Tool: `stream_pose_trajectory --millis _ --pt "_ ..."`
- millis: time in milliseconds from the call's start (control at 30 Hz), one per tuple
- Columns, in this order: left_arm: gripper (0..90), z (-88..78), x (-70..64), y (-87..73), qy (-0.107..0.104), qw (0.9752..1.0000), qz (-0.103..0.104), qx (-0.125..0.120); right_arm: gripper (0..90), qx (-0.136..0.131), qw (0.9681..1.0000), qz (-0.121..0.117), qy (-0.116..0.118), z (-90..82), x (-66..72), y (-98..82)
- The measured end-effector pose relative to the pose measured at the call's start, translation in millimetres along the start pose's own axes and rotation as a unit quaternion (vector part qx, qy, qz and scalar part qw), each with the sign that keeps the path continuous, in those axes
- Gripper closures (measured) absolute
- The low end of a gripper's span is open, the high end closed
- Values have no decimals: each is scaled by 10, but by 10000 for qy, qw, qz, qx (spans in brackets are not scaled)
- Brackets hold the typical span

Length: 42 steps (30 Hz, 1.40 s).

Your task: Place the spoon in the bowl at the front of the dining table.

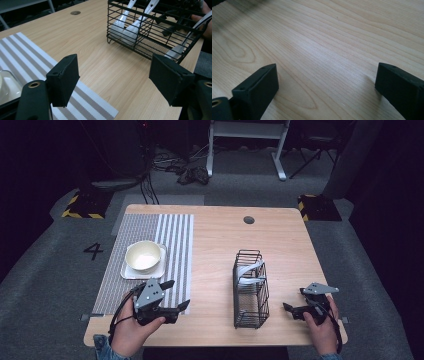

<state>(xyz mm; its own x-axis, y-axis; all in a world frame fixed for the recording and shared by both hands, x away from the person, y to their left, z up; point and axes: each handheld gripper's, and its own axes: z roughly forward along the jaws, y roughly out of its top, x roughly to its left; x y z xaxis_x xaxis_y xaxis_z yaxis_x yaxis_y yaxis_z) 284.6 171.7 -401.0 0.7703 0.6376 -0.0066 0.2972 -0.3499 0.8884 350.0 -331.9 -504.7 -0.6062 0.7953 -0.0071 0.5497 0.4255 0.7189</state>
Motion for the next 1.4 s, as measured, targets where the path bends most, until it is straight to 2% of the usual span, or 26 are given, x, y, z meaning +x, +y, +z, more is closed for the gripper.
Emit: stream_pose_trajectory --millis 167,367,467,500,533,933,967,1100,1133,1200,1400 --pt "254 85 -20 64 -130 9999 48 -34 47 0 10000 1 1 0 0 0" --pt "250 244 -68 212 -429 9987 163 -219 47 -3 10000 2 -2 1 0 0" --pt "247 319 -92 260 -748 9966 62 -326 47 -3 10000 2 -2 1 0 0" --pt "247 319 -92 260 -748 9966 62 -326 47 -3 10000 3 -2 1 0 0" --pt "247 365 -113 284 -854 9955 119 -393 47 0 10000 2 2 0 0 0" --pt "280 497 -338 429 -1155 9907 442 -562 47 -2 10000 3 -3 0 -1 0" --pt "283 513 -386 446 -1239 9895 459 -591 47 -2 10000 3 -3 0 0 0" --pt "294 538 -464 472 -1361 9870 573 -633 47 0 10000 1 1 0 -1 0" --pt "299 538 -464 472 -1361 9870 573 -633 47 0 10000 1 1 0 -1 0" --pt "309 552 -498 477 -1457 9851 623 -671 47 -3 10000 4 -1 1 0 0" --pt "303 601 -559 467 -1627 9821 610 -734 47 -3 10000 4 -3 1 0 0"
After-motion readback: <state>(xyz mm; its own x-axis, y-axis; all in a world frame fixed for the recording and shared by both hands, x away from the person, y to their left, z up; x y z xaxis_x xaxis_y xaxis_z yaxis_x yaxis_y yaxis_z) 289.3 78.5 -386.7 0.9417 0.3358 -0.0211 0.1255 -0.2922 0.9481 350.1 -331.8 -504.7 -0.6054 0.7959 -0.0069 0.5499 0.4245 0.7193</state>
